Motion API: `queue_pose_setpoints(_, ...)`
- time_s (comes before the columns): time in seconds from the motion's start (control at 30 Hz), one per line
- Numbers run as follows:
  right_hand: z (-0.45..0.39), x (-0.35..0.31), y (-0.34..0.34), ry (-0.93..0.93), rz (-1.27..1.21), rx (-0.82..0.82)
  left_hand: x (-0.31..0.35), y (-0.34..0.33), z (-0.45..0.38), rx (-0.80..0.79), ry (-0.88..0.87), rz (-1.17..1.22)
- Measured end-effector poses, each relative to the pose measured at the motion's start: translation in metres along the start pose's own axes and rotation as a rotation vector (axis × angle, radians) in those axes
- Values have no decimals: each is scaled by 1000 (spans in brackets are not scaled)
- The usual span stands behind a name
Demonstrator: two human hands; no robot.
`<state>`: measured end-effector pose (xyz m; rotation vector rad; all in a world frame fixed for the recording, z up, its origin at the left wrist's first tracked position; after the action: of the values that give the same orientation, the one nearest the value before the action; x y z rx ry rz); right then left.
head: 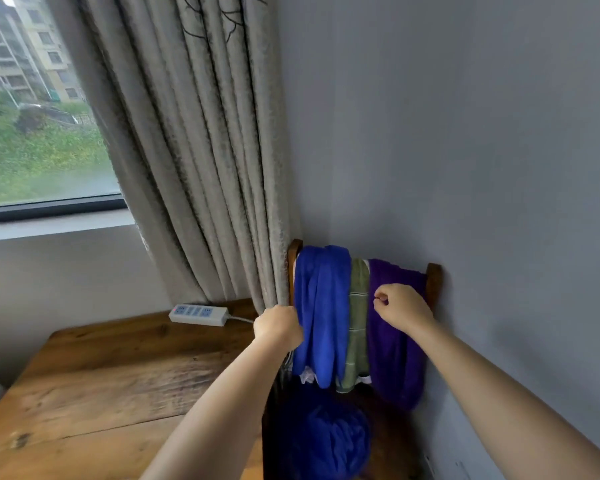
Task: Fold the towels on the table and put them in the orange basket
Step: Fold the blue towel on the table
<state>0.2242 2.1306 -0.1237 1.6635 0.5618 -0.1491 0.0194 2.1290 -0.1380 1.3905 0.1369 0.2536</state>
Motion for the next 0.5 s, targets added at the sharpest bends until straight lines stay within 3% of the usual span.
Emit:
queue_pose_setpoints(0.27, -102, 4, -37, -47, 41, 32, 19, 0, -118, -95, 64, 316)
queue_pose_setpoints(0.5, -163, 15, -65, -199, 134, 95, 41, -31, -185, -177, 45, 544)
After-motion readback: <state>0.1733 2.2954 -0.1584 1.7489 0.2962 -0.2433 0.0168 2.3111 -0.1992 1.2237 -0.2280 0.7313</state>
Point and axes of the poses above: each hand's wrist, its own z-axis away from the middle knuckle, its own y-axis out of the back of the hand, x = y × z, the point moved 4 cm from there along -z, towards the middle knuckle, and after that the axes turned 15 degrees about y, right-handed, at the moved point
